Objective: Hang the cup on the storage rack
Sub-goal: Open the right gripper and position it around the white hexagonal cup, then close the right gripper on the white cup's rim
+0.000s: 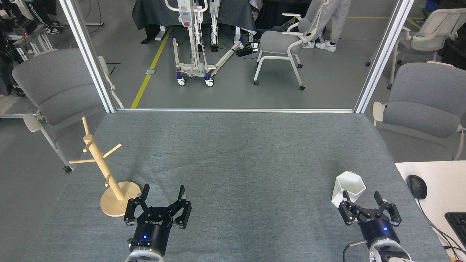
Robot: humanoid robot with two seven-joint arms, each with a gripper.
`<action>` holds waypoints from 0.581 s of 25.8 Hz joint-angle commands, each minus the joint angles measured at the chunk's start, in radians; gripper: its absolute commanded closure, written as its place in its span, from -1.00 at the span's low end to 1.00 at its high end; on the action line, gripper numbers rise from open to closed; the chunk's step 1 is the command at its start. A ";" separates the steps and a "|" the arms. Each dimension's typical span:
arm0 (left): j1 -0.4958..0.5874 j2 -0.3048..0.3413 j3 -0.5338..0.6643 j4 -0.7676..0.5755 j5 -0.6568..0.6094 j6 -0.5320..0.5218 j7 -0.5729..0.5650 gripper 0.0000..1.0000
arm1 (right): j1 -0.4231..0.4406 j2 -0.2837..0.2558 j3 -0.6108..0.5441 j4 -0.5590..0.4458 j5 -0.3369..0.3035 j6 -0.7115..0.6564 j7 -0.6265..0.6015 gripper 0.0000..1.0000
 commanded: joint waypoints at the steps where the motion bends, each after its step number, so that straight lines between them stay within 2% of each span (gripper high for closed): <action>1: 0.000 0.000 -0.020 -0.012 0.000 0.006 -0.001 -0.99 | -0.014 0.001 0.004 0.009 0.000 -0.001 0.000 -0.99; 15: -0.003 -0.002 -0.026 0.014 0.000 0.006 -0.001 -0.99 | -0.037 0.019 0.021 0.046 0.005 0.001 0.001 -0.99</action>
